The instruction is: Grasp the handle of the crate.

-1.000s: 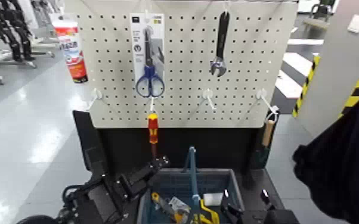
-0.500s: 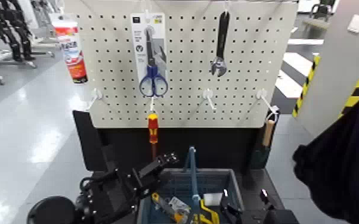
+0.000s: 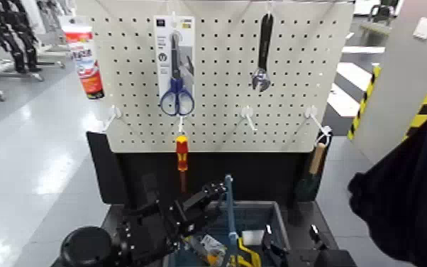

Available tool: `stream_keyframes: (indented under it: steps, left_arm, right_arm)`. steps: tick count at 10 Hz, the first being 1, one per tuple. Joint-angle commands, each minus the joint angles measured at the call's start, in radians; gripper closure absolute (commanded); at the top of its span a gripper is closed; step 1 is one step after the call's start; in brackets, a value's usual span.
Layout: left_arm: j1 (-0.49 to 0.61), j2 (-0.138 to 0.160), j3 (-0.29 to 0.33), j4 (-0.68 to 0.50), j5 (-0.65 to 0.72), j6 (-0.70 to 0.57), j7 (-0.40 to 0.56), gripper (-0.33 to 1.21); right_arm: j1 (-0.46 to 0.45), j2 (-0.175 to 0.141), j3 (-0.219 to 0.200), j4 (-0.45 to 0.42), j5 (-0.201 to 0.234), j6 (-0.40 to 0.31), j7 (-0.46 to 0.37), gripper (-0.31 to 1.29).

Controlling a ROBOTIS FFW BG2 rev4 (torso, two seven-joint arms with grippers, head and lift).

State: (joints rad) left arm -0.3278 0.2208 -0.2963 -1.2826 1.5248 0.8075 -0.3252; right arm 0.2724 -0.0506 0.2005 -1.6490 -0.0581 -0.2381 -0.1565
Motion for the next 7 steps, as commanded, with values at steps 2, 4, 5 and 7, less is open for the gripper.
stream_keyframes:
  steps: [2, 4, 5, 7]
  left_arm:
    - [-0.013, -0.003, -0.043, 0.032, 0.041, -0.004, -0.002, 0.78]
    - [-0.005, -0.005, -0.044, 0.031, 0.043, -0.004, -0.003, 1.05]
    - [-0.002, -0.008, -0.044, 0.032, 0.046, -0.004, -0.003, 1.2]
    - [0.007, -0.011, -0.044, 0.028, 0.048, -0.007, -0.005, 1.17]
  right_arm:
    - [-0.004, -0.003, 0.002, 0.005, -0.005, -0.012, 0.0, 0.14]
    - [-0.004, -0.003, 0.002, 0.005, -0.006, -0.012, 0.0, 0.14]
    - [-0.004, -0.003, 0.002, 0.005, -0.008, -0.012, 0.0, 0.14]
    - [-0.004, -0.005, 0.003, 0.005, -0.008, -0.01, 0.0, 0.14]
